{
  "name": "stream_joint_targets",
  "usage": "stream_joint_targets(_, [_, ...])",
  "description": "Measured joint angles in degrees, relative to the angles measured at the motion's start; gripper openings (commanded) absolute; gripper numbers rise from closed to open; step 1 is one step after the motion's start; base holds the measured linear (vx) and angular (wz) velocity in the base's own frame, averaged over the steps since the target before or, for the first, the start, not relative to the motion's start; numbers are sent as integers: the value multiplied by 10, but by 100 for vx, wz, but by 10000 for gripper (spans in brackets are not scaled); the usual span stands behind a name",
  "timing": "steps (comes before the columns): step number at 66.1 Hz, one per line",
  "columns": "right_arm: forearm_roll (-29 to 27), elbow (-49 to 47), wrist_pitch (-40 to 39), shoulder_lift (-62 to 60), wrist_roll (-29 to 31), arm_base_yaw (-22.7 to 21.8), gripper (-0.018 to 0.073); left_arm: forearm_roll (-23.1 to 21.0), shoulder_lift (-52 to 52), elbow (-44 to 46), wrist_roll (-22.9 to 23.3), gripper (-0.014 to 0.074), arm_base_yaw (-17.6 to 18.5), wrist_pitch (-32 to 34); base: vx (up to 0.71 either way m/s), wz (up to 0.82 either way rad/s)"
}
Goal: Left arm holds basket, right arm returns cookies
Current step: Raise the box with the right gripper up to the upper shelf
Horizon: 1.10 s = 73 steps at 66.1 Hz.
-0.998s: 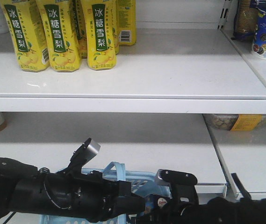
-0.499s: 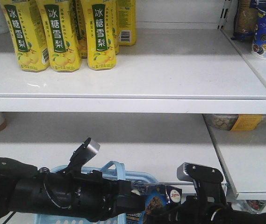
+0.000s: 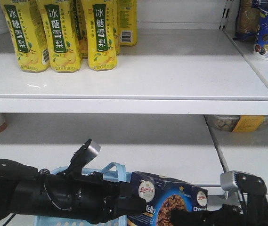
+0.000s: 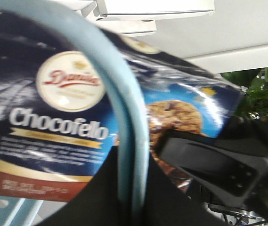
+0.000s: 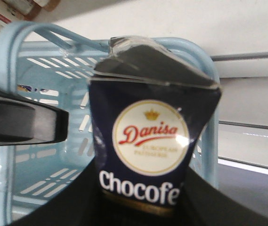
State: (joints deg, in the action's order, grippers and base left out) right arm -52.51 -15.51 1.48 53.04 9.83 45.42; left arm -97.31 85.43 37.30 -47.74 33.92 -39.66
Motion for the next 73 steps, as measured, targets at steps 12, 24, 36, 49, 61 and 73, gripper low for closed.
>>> stream_joint_targets(12, [5,3,0,-72,47,0,238,0,0,0,0,-6,0,0,0,0])
stream_joint_targets(24, [6,4,-6,-118,113,0,238,0,0,0,0,-6,0,0,0,0])
stream_joint_targets(36, [6,4,-27,-129,176,0,238,0,0,0,0,-6,0,0,0,0])
stream_joint_targets(49, [-4,4,-68,-130,266,0,238,0,0,0,0,-6,0,0,0,0])
stream_joint_targets(61, [-57,-3,-111,-130,343,0,239,0,0,0,0,-6,0,0,0,0])
stream_joint_targets(73, [-133,-46,-112,-130,449,0,241,0,0,0,0,-6,0,0,0,0])
